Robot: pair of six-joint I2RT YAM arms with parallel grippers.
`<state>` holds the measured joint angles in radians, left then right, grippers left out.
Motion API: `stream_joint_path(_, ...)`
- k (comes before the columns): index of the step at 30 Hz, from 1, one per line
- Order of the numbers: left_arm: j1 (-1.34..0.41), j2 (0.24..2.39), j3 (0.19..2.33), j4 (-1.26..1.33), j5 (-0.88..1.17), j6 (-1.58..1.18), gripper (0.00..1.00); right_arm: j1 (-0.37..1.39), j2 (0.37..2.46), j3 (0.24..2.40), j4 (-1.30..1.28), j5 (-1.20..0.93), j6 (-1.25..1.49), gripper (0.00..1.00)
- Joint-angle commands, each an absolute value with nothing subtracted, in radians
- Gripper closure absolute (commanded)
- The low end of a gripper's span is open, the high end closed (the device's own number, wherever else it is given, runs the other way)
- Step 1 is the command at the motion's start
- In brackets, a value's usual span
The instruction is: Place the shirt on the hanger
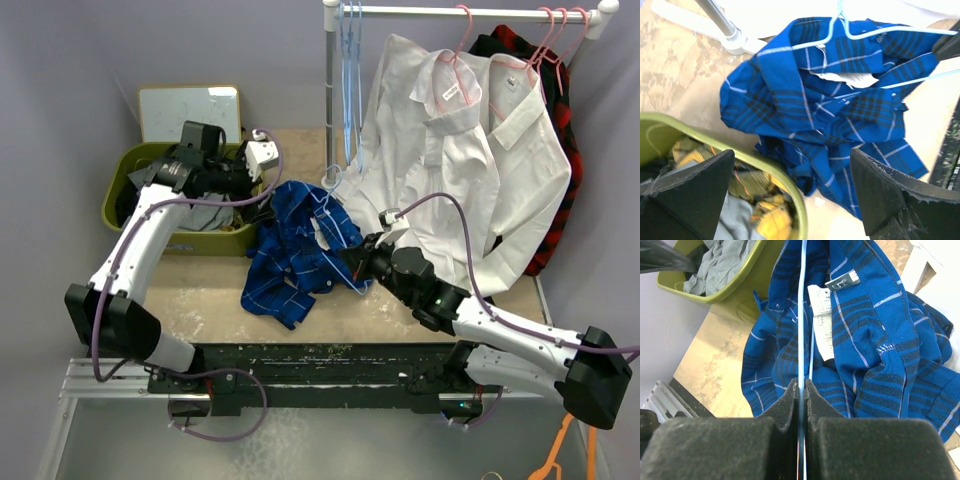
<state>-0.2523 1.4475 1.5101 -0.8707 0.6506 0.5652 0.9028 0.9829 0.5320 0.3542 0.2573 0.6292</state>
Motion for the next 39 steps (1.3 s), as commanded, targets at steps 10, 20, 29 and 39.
stream_joint_path(10,-0.221,1.801,1.793,-0.976,0.975,1.316,0.06,0.903,1.013,0.537,0.439,0.288,0.61,1.0)
stream_joint_path(20,-0.222,1.972,1.997,-1.153,1.019,1.581,0.12,0.904,1.047,0.549,0.448,0.27,0.583,1.0)
stream_joint_path(29,-0.257,2.155,2.191,-1.368,0.963,1.691,0.28,0.904,1.045,0.552,0.465,0.267,0.54,1.0)
stream_joint_path(39,-0.311,2.173,2.186,-1.344,0.964,1.689,0.29,0.904,1.057,0.56,0.454,0.283,0.522,1.0)
